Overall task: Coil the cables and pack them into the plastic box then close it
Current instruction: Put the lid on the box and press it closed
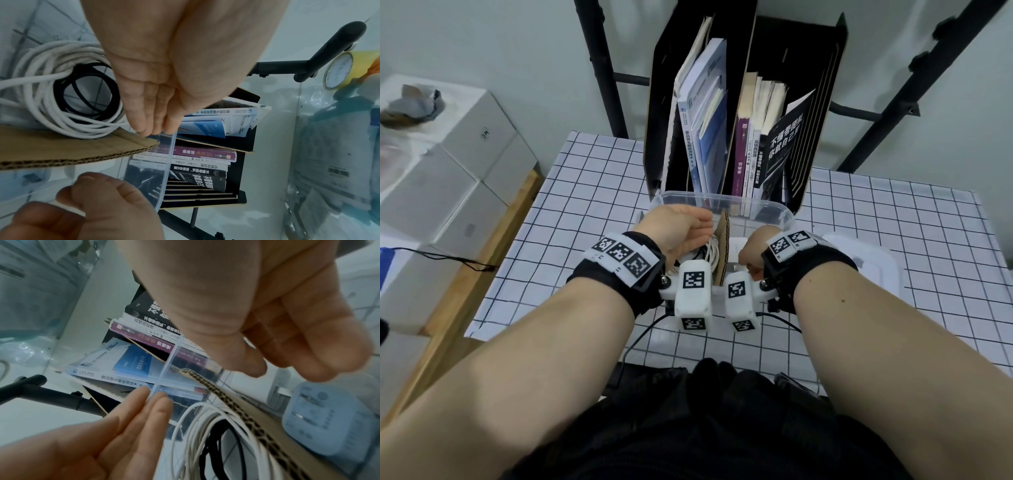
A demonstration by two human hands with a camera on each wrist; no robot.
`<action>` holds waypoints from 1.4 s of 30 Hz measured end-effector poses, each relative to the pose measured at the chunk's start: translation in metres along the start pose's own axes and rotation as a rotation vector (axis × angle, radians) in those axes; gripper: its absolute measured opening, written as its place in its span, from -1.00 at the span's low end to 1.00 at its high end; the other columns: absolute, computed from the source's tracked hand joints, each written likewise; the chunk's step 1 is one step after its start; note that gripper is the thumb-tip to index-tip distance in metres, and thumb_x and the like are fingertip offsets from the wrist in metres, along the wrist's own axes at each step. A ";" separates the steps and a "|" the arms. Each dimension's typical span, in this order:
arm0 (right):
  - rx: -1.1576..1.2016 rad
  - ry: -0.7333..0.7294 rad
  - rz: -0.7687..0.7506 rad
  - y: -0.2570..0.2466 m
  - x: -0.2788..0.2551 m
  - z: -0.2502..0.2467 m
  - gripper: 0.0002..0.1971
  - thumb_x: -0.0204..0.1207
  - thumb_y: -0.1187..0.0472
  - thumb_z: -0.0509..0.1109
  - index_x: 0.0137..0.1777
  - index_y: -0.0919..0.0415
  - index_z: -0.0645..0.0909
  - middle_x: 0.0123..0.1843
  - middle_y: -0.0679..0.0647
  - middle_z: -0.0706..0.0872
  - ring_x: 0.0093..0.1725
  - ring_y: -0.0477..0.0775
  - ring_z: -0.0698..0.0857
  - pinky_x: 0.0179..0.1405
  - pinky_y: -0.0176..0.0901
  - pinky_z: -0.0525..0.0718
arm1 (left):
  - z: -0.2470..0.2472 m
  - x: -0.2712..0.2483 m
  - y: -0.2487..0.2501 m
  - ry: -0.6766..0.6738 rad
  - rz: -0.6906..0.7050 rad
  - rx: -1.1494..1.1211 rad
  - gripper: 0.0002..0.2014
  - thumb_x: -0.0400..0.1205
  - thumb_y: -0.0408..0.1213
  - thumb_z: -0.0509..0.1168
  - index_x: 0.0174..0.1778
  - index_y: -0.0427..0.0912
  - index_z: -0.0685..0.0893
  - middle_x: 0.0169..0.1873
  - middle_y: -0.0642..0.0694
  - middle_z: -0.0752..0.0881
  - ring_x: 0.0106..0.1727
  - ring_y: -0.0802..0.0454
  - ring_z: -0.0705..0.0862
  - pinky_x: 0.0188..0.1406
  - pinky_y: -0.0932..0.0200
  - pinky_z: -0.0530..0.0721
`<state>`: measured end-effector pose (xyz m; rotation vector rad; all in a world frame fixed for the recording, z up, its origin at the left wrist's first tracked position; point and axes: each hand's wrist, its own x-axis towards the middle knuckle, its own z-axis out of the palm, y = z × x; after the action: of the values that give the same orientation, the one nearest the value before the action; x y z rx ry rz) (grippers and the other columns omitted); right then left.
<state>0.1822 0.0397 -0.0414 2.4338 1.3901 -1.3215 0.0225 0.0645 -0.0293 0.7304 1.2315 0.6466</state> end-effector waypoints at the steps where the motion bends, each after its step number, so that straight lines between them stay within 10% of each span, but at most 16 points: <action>1: -0.045 0.040 0.022 -0.001 0.000 0.000 -0.86 0.51 0.20 0.38 -0.24 0.23 0.66 -0.41 0.06 0.79 -0.43 0.02 0.75 -0.34 -0.20 0.74 | 0.001 0.000 0.000 -0.004 0.001 -0.002 -0.77 0.68 -0.55 0.11 -0.05 -0.33 0.70 -0.06 -0.27 0.76 -0.05 -0.06 0.77 -0.10 0.21 0.77; 6: 0.033 0.064 0.051 -0.003 -0.009 -0.012 -0.86 0.54 0.28 0.32 -0.07 0.33 0.69 -0.31 0.12 0.79 -0.38 0.07 0.73 -0.08 -0.07 0.76 | 0.014 -0.004 0.001 -0.028 0.009 0.037 -0.75 0.68 -0.56 0.11 -0.06 -0.31 0.70 -0.06 -0.26 0.76 -0.04 -0.07 0.76 -0.05 0.19 0.76; 10: 0.260 0.025 0.011 0.010 -0.020 -0.028 -0.78 0.56 0.31 0.34 0.16 0.37 0.64 -0.02 0.17 0.75 -0.30 0.03 0.71 -0.54 -0.30 0.67 | 0.030 -0.004 0.002 -0.053 0.004 0.043 -0.76 0.68 -0.55 0.10 -0.04 -0.34 0.69 -0.03 -0.28 0.75 -0.04 -0.07 0.76 -0.06 0.19 0.77; 20: 0.611 0.159 0.043 0.088 -0.041 -0.057 -0.70 0.44 0.30 0.46 0.18 0.31 0.67 0.15 0.27 0.76 -0.24 0.08 0.74 -0.35 -0.23 0.68 | 0.098 -0.011 -0.004 -0.165 0.014 0.118 -0.71 0.68 -0.58 0.05 -0.15 -0.32 0.68 -0.18 -0.23 0.73 -0.17 -0.03 0.73 -0.15 0.25 0.76; 25: 0.475 0.172 0.140 0.128 -0.061 -0.065 -0.72 0.55 0.23 0.37 0.20 0.32 0.70 0.07 0.13 0.80 -0.03 0.10 0.78 0.04 -0.14 0.71 | 0.139 -0.015 -0.014 -0.243 0.003 0.179 -0.71 0.68 -0.57 0.05 -0.11 -0.31 0.68 -0.13 -0.24 0.72 -0.13 -0.03 0.73 -0.12 0.25 0.76; 29: 0.507 0.191 0.192 0.160 -0.070 -0.070 -0.81 0.57 0.21 0.36 0.09 0.25 0.71 0.07 0.11 0.80 -0.17 0.01 0.72 -0.21 -0.25 0.65 | 0.170 -0.020 -0.024 -0.271 -0.012 0.230 -0.71 0.68 -0.57 0.03 -0.10 -0.32 0.67 -0.13 -0.23 0.71 -0.15 -0.01 0.72 -0.09 0.24 0.75; 33: 0.449 0.223 0.250 0.185 -0.074 -0.074 -0.76 0.56 0.21 0.35 0.12 0.28 0.75 0.05 0.10 0.83 0.06 0.07 0.79 0.16 -0.09 0.71 | 0.195 -0.023 -0.036 -0.281 -0.031 0.282 -0.73 0.67 -0.57 0.06 -0.12 -0.31 0.67 -0.14 -0.23 0.71 -0.11 -0.04 0.73 -0.10 0.24 0.76; 38: 0.433 0.186 0.263 0.212 -0.073 -0.079 -0.73 0.62 0.24 0.29 0.23 0.29 0.70 0.18 0.11 0.78 0.09 0.09 0.74 0.17 -0.16 0.63 | 0.220 -0.020 -0.048 -0.285 -0.016 0.404 -0.73 0.63 -0.60 0.11 0.12 -0.37 0.66 -0.22 -0.09 0.63 -0.07 0.00 0.63 0.16 0.12 0.67; 42: 0.586 0.193 0.345 0.231 -0.064 -0.083 -0.85 0.62 0.31 0.25 0.02 0.28 0.65 -0.11 0.18 0.74 -0.34 0.05 0.66 -0.48 -0.40 0.67 | 0.236 -0.012 -0.056 -0.280 0.005 0.616 -0.73 0.62 -0.53 0.17 0.17 -0.26 0.64 -0.08 -0.10 0.57 0.07 -0.05 0.49 0.22 0.00 0.52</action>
<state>0.3877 -0.1072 -0.0256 3.0485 0.5962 -1.6001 0.2522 -0.0128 -0.0264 1.2877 1.1689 0.1450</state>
